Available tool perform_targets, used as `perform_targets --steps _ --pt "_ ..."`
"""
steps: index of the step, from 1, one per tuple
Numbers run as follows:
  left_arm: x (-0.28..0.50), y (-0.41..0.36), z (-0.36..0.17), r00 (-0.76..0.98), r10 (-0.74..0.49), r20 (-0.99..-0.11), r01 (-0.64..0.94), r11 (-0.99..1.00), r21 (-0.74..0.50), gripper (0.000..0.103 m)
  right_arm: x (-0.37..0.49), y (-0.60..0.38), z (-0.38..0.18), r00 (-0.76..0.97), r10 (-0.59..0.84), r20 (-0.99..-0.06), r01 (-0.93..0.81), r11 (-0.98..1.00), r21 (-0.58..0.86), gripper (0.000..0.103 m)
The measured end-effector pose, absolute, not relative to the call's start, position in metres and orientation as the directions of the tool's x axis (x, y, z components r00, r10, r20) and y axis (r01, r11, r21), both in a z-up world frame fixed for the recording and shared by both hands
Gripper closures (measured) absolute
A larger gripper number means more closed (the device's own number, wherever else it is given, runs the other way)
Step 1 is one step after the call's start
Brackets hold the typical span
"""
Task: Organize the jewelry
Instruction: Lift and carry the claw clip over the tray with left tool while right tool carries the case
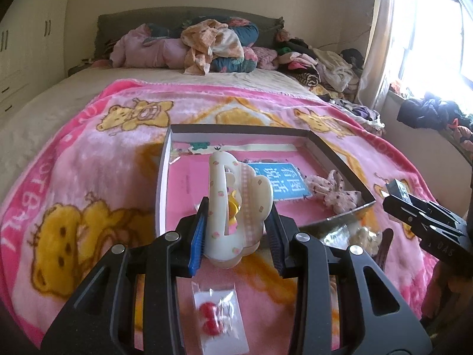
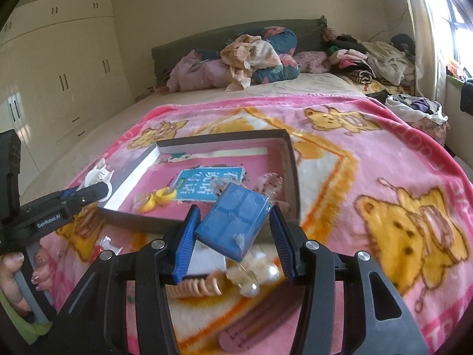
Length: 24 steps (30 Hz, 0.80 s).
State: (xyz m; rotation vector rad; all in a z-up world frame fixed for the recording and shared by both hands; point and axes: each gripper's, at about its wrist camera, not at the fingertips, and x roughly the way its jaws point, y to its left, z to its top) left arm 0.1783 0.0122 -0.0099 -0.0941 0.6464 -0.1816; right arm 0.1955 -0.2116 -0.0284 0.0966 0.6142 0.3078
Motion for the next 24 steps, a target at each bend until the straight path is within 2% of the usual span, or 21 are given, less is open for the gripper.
perform_targets --steps 14,24 --pt "0.221 0.021 -0.022 0.77 -0.188 -0.61 0.131 0.982 -0.138 0.075 0.239 -0.179 -0.032 0.754 0.32 -0.574 -0.279 0.947 0.161 0.056" --pt "0.253 0.025 -0.042 0.728 -0.178 -0.662 0.133 0.984 -0.118 0.075 0.266 -0.162 -0.048 0.725 0.306 -0.617 -0.283 0.949 0.139 0.056"
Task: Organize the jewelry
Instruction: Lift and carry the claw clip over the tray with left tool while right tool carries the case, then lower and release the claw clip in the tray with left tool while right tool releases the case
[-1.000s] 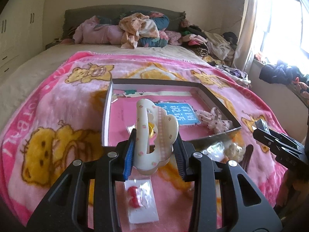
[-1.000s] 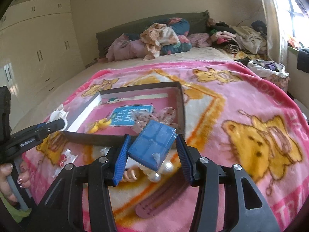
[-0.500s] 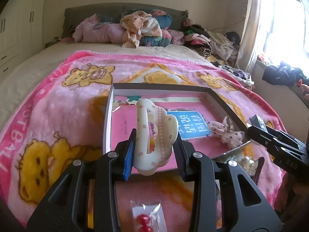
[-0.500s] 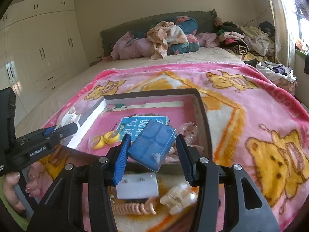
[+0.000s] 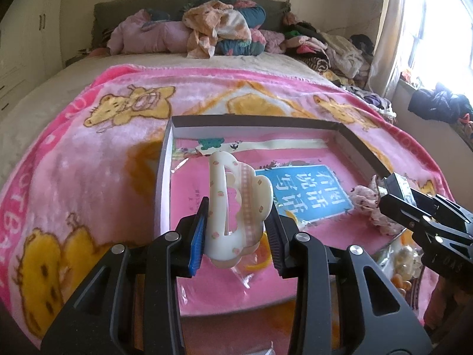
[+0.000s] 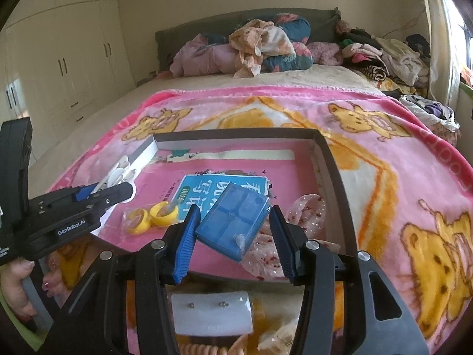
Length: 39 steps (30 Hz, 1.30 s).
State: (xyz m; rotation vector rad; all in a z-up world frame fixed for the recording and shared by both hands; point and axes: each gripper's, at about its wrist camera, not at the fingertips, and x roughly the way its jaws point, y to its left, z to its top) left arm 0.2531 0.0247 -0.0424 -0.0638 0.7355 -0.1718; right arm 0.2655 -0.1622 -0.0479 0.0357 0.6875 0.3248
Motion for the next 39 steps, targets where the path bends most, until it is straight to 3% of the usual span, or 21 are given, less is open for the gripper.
perform_targets --steps 22,34,37,39 --pt "0.272 0.028 -0.061 0.69 -0.18 -0.701 0.141 0.984 -0.114 0.075 0.287 -0.133 -0.08 0.649 0.316 -0.692 -0.311 0.94 0.137 0.055" --pt "0.271 0.028 -0.061 0.691 -0.181 -0.7 0.143 0.983 -0.113 0.074 0.266 -0.147 -0.07 0.693 0.327 -0.643 -0.282 0.943 0.176 0.038" --pt "0.269 0.026 -0.058 0.698 -0.18 -0.693 0.142 0.983 -0.113 0.061 0.26 -0.154 -0.067 0.705 0.322 -0.632 -0.266 0.946 0.185 0.034" --pt "0.266 0.024 -0.053 0.706 -0.181 -0.684 0.143 0.983 -0.113 0.06 0.255 -0.159 -0.066 0.713 0.313 -0.628 -0.252 0.95 0.186 0.029"
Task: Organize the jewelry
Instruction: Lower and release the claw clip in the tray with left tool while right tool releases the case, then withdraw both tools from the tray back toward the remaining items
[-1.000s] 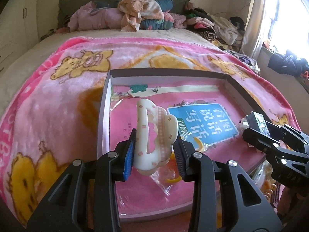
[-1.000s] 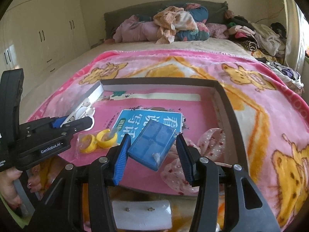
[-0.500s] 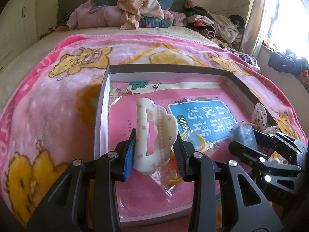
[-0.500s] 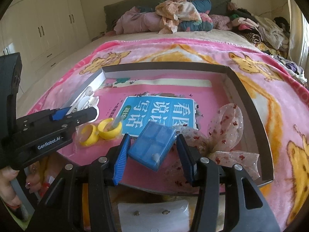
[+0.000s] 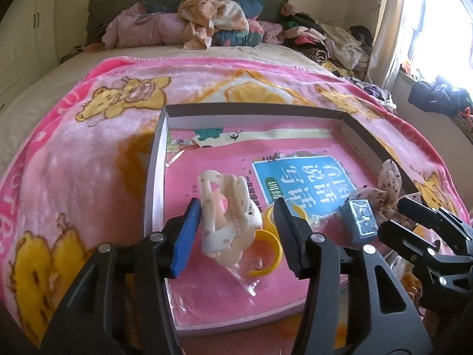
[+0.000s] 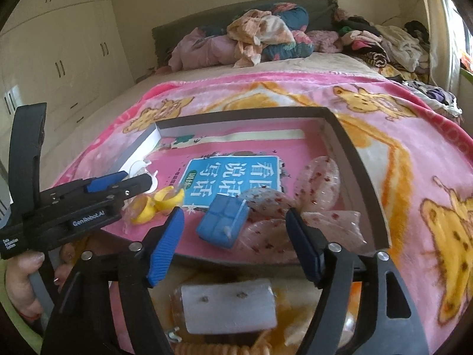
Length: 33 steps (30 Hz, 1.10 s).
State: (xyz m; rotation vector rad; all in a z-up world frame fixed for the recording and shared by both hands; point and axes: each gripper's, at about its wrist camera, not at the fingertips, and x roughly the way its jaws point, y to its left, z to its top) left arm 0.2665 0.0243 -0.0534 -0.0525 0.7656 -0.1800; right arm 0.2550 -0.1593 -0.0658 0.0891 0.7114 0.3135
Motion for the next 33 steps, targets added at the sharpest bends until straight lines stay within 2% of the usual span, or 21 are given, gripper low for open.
perform_targets --steps 2,7,10,22,29,33 --pt "0.263 0.023 -0.05 0.714 -0.18 -0.676 0.143 0.983 -0.11 0.053 0.251 -0.163 -0.064 0.722 0.303 -0.622 -0.245 0.953 0.18 0.028" --pt "0.255 0.022 -0.042 0.733 -0.179 -0.656 0.146 0.984 -0.106 0.044 0.238 -0.171 -0.056 0.755 0.285 -0.59 -0.233 0.958 0.166 0.02" --pt "0.25 0.023 -0.038 0.744 -0.173 -0.645 0.136 0.985 -0.106 0.041 0.234 -0.175 -0.051 0.766 0.278 -0.579 -0.227 0.961 0.16 0.018" --pt "0.227 0.028 -0.019 0.782 -0.166 -0.601 0.119 0.986 -0.118 0.02 0.21 -0.187 -0.03 0.815 0.244 -0.526 -0.214 0.97 0.117 0.01" --pt "0.214 0.029 -0.014 0.791 -0.156 -0.591 0.105 0.987 -0.12 0.012 0.197 -0.196 -0.023 0.824 0.236 -0.515 -0.209 0.972 0.111 0.008" --pt "0.206 0.03 -0.013 0.796 -0.153 -0.586 0.099 0.987 -0.123 0.012 0.189 -0.202 -0.021 0.826 0.235 -0.512 -0.204 0.972 0.116 0.008"
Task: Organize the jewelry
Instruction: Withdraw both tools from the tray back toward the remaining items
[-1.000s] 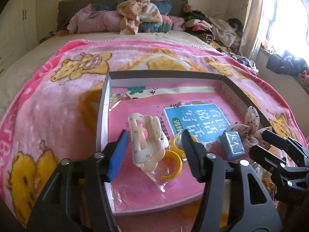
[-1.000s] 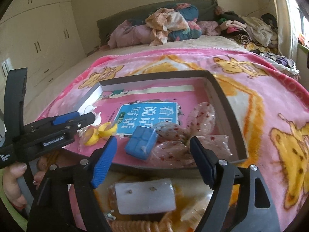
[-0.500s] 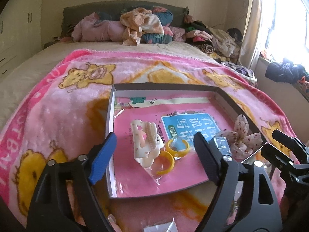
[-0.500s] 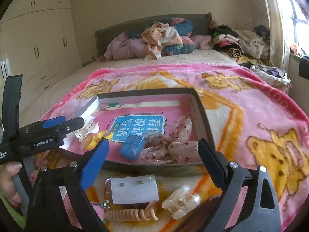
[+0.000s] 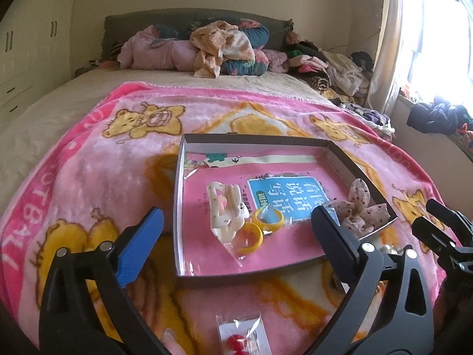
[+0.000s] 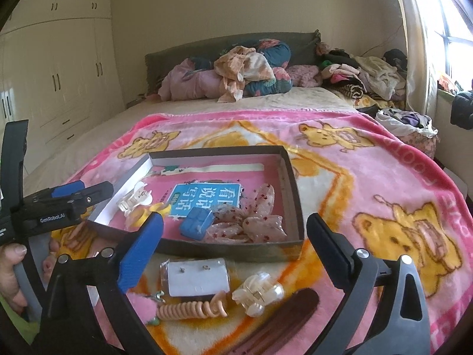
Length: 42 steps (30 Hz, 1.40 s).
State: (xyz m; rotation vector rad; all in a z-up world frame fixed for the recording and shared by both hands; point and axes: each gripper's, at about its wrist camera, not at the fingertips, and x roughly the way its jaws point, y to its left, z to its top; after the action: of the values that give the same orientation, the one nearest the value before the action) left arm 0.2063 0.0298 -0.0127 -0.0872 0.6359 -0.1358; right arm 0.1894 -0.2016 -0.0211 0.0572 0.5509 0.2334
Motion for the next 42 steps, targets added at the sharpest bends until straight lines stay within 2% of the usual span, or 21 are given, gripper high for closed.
perform_targets --steps 23,42 --pt "0.161 0.017 -0.01 0.803 -0.176 -0.569 0.129 0.984 -0.121 0.012 0.154 -0.216 -0.022 0.832 0.228 -0.506 -0.209 0.973 0.096 0.008" --pt "0.14 -0.043 -0.036 0.726 -0.297 -0.62 0.344 0.938 -0.047 0.012 0.131 -0.245 -0.048 0.791 0.209 -0.575 -0.181 0.978 0.106 0.008"
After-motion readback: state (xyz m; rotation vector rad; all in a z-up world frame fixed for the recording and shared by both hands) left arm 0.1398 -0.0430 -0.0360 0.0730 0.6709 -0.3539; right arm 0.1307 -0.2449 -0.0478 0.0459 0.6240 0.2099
